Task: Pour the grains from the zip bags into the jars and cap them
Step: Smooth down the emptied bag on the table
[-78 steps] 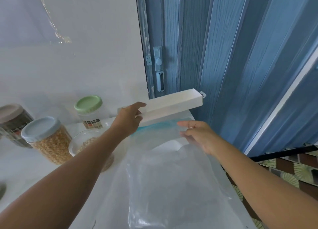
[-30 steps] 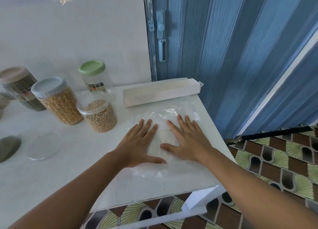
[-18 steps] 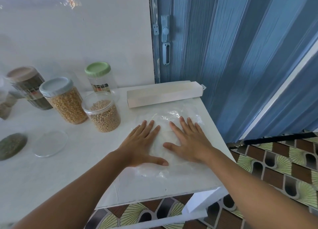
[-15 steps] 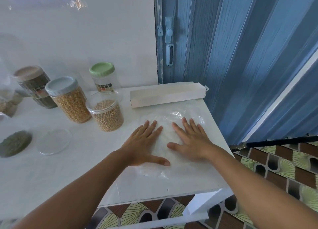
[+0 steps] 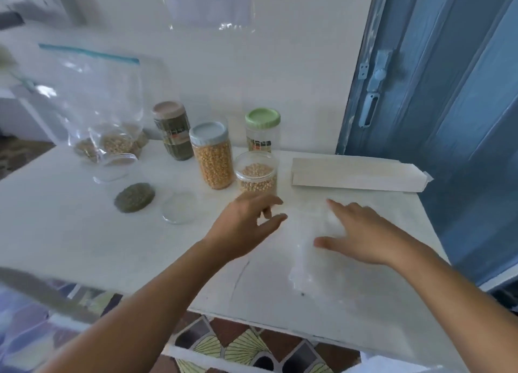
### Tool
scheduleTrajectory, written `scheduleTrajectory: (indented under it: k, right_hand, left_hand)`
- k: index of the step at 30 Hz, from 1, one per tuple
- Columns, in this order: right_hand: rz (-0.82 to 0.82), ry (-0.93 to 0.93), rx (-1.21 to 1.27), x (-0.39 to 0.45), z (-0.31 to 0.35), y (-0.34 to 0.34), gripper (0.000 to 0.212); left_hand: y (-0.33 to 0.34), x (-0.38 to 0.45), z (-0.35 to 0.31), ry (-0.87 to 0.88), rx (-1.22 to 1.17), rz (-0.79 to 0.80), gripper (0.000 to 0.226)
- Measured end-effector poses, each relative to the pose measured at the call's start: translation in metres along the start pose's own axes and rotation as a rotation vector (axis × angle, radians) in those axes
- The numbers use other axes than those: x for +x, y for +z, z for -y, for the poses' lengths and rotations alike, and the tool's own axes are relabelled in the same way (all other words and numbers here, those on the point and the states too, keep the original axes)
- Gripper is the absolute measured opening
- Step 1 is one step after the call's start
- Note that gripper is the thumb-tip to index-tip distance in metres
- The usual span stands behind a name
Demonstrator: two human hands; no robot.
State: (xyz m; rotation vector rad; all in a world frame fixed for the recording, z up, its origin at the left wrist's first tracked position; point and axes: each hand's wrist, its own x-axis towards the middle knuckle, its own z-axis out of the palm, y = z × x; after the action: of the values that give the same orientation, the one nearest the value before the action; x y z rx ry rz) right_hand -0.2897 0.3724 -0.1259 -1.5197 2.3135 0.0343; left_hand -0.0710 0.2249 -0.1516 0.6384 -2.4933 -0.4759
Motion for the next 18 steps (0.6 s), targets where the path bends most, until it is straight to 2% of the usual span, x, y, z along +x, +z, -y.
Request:
scheduleTrajectory:
  k: [3, 5, 7, 9, 11, 14, 16, 18]
  right_hand:
    - [-0.069, -0.158, 0.124, 0.013, 0.067, -0.009, 0.098]
    - [-0.089, -0.271, 0.208, 0.029, 0.116, -0.007, 0.093]
    - [-0.091, -0.35, 0.254, 0.051, 0.163, -0.002, 0.09]
    - [-0.089, -0.371, 0.249, 0.075, 0.205, 0.007, 0.093]
    - [-0.045, -0.336, 0.267, 0.099, 0.239, 0.017, 0.101]
    - [0.022, -0.247, 0.26, 0.13, 0.273, 0.032, 0.118]
    - [0.04, -0.189, 0.219, 0.142, 0.286, 0.042, 0.129]
    - [0.05, -0.15, 0.177, 0.148, 0.295, 0.049, 0.131]
  left_hand:
    - [-0.049, -0.022, 0.037, -0.047, 0.096, -0.267, 0.028]
    - [-0.081, -0.036, 0.064, -0.148, 0.191, -0.437, 0.033]
    - [-0.111, -0.047, 0.093, -0.278, 0.257, -0.571, 0.048]
    - [-0.137, -0.054, 0.125, -0.424, 0.233, -0.636, 0.071]
    - [-0.159, -0.058, 0.16, -0.581, 0.179, -0.609, 0.096]
    - [-0.18, -0.064, 0.203, -0.772, -0.028, -0.43, 0.128]
    - [-0.187, -0.067, 0.225, -0.811, -0.263, -0.314, 0.143]
    - [-0.187, -0.07, 0.243, -0.78, -0.351, -0.228, 0.143]
